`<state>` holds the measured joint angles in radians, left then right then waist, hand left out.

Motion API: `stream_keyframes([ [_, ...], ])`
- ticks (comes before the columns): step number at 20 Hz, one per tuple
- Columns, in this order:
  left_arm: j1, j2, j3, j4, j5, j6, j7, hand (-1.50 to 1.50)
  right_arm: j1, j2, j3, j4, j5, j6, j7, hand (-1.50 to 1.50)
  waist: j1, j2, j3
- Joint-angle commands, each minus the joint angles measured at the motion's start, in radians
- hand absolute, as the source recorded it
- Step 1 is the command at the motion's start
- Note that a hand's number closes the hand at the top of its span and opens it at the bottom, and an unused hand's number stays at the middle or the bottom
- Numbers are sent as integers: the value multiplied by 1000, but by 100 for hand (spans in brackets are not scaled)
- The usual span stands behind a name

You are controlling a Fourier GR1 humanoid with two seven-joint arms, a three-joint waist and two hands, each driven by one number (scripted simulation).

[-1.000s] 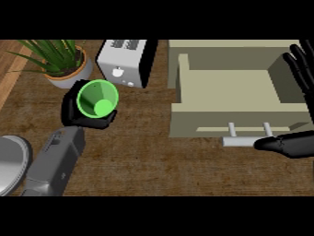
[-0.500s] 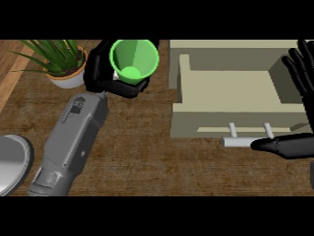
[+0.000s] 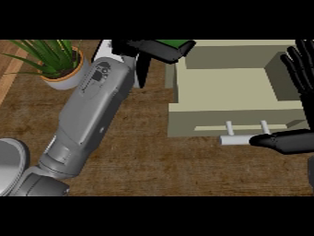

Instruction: Pick up the cup, place it into the drawer and close the drawer

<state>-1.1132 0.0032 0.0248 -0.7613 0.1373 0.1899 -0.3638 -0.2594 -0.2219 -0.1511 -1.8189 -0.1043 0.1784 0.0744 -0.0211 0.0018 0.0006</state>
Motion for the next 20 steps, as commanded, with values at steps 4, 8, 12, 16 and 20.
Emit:
stream_keyframes([
  [4, -193, -3, -79, 244, 69, 138, 115, 150, 29, 0, -11, -32, -52, 36, -9, -150, -48, 10, 1],
  [8, -239, -3, -152, 364, 82, 162, 115, 150, -42, -15, -13, -23, -50, 22, 33, -150, -56, 13, 1],
  [12, -249, -3, -241, 430, 136, 140, 150, 150, -80, 19, 20, 40, -20, 10, -17, -150, -99, 26, 2],
  [16, -229, -3, -303, 486, 122, 70, 155, 150, -98, -3, 12, 31, -57, 46, 1, -150, -133, 38, 2],
  [20, -204, -3, -357, 489, 149, 70, 164, 150, -103, 31, 75, 19, -28, 39, 8, -150, -169, 42, 2],
])
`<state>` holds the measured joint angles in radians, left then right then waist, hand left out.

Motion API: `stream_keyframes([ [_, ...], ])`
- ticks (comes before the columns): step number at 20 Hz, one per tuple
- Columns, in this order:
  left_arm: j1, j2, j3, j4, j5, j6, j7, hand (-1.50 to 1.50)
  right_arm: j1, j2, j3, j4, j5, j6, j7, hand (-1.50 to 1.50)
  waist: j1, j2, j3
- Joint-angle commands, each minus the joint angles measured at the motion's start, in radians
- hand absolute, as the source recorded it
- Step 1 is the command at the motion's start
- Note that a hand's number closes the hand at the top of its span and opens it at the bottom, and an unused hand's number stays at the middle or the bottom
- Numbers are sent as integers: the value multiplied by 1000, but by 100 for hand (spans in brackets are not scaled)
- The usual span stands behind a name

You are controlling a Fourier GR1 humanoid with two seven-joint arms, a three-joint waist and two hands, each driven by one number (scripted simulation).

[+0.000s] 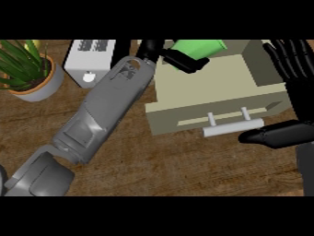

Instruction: Pick up the cup, place it into the drawer and close the drawer

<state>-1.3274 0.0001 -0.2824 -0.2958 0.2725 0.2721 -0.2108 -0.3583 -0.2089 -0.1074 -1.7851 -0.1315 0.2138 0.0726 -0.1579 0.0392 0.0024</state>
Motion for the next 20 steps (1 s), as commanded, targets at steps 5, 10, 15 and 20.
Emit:
stream_keyframes([
  [5, 53, 0, -39, -33, 106, 0, -57, -150, -56, -6, 23, -5, -66, 58, 30, -150, -55, 8, -1],
  [10, 80, 0, -11, -93, 208, -37, -144, -150, -65, 30, 130, 7, -153, 188, 11, 150, -54, 13, -2],
  [15, 37, 0, 27, -126, 292, -6, -216, -150, -43, -49, 194, 15, -241, 352, 87, 150, -29, -1, -2],
  [20, 49, 0, 18, -113, 330, 36, -266, -150, -15, -176, 274, 38, -87, 447, 137, 150, 35, -14, -2],
])
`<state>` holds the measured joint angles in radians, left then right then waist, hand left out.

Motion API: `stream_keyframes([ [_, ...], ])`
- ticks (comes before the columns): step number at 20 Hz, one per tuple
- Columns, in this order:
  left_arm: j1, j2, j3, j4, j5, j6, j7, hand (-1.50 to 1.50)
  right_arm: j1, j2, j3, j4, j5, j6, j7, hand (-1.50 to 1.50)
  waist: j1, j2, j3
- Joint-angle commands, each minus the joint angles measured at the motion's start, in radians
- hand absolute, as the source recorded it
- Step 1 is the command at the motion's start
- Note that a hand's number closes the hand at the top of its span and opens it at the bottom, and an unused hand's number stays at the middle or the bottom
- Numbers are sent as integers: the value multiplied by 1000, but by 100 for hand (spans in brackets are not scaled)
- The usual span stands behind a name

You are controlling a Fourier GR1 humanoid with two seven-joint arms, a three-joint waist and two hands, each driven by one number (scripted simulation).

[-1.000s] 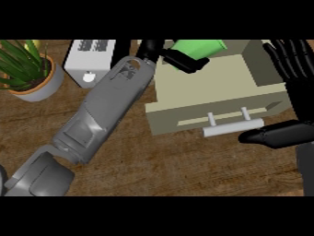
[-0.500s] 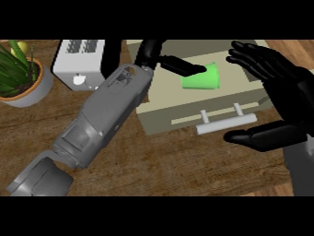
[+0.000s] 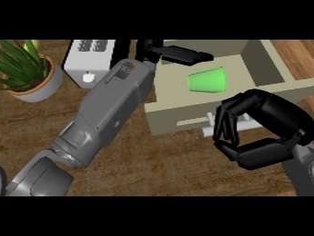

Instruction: Pick up the cup, place it into the drawer and close the drawer

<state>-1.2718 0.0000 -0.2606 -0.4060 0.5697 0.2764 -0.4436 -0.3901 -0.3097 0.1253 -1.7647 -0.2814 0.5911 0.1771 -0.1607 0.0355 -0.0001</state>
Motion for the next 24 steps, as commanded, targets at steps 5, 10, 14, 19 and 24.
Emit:
stream_keyframes([
  [5, 34, 0, 15, 17, 79, 32, -74, -150, 55, -128, 77, -43, 334, 26, -28, -150, 77, -16, 1],
  [10, 35, 18, 49, 14, 85, -36, -89, -150, 104, -77, 145, 92, 553, -110, -83, -150, 148, -24, 1],
  [14, 94, 10, 47, -5, 79, -61, -122, -150, 47, -34, 210, 343, 672, -165, -172, -150, 180, -23, 1],
  [19, 166, 55, 53, -71, 89, -104, -110, -150, -44, 17, 268, 644, 799, -245, -282, 150, 223, -27, 2],
  [24, 227, 79, 33, -159, 84, -109, -66, -150, -179, 33, 162, 948, 802, -346, -429, 150, 265, -28, 4],
])
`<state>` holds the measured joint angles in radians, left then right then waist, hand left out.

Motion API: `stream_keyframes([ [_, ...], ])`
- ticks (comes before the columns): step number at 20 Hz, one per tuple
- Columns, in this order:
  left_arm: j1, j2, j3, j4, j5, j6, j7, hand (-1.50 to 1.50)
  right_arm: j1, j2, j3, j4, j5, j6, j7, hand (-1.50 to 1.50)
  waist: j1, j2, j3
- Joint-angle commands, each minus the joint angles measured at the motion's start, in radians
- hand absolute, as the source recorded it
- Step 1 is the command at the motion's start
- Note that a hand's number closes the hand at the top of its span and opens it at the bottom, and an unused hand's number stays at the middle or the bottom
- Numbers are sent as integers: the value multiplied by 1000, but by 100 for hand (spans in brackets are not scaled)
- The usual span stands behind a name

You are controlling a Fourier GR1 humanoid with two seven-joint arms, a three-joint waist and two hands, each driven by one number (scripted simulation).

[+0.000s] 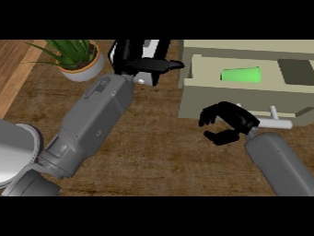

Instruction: Pick up the cup, place it into the drawer and close the drawer

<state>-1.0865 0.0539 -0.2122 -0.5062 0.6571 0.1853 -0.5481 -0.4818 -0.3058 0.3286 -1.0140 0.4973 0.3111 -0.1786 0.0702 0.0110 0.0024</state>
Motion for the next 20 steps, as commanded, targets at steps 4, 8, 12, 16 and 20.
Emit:
stream_keyframes([
  [4, 93, 50, -8, -102, 6, -60, 24, -150, -194, 24, -120, 339, 1, -122, -188, 150, 49, 8, 2],
  [8, 132, 78, -15, -146, 9, -81, 47, -150, -318, -26, -220, 427, -43, -137, -201, 150, 75, 10, 3],
  [12, 176, 118, -7, -170, 19, -126, 47, -150, -397, -81, -281, 512, -58, -171, -226, 150, 92, 22, 3],
  [16, 181, 137, -16, -186, 15, -144, 68, -150, -452, -101, -319, 532, -90, -150, -168, 150, 113, 27, 3],
  [20, 211, 144, -19, -198, 15, -172, 48, -150, -467, -123, -345, 510, -123, -132, -166, 150, 131, 33, 1],
])
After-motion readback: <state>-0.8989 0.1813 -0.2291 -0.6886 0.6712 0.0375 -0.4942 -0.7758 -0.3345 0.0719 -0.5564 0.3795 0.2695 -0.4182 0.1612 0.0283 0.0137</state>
